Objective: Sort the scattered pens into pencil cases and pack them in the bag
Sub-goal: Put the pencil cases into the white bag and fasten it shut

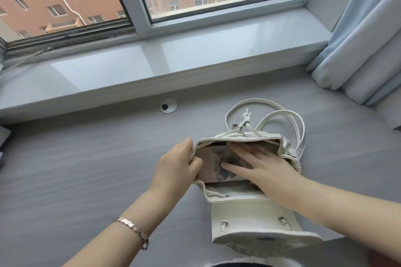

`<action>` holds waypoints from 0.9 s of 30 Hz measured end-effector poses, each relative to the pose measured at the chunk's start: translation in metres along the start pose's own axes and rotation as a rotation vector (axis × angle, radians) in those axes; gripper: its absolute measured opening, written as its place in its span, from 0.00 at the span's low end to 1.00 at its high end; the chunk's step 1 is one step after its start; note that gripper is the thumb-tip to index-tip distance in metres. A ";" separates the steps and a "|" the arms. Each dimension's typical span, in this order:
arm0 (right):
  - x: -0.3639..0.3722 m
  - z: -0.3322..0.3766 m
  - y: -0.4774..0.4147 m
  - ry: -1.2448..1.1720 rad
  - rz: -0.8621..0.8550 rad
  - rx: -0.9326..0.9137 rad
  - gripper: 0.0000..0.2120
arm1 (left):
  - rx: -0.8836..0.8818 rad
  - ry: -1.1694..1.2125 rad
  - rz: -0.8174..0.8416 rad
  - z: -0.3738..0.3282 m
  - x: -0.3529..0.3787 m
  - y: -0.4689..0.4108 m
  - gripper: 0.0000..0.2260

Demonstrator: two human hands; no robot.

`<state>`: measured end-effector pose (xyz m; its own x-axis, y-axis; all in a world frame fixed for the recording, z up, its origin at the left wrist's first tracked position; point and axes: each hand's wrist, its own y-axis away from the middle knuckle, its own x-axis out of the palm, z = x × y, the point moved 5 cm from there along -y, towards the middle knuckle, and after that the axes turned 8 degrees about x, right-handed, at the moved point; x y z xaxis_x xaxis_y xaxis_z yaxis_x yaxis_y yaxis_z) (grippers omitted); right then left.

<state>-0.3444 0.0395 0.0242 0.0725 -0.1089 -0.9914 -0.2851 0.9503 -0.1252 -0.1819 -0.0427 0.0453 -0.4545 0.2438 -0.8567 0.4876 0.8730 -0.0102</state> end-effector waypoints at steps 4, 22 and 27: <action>-0.004 0.000 0.001 -0.060 -0.014 -0.022 0.24 | -0.016 -0.145 0.040 -0.005 0.001 0.003 0.13; -0.032 -0.057 0.006 -0.074 0.020 0.367 0.15 | 0.168 -0.309 0.246 -0.052 0.017 -0.054 0.16; -0.032 -0.065 0.001 -0.230 -0.056 0.421 0.13 | 0.156 -0.327 0.263 -0.049 0.020 -0.055 0.23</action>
<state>-0.4094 0.0249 0.0534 0.2995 -0.1413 -0.9436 0.1339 0.9854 -0.1051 -0.2544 -0.0651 0.0541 -0.0528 0.2806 -0.9584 0.6731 0.7189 0.1734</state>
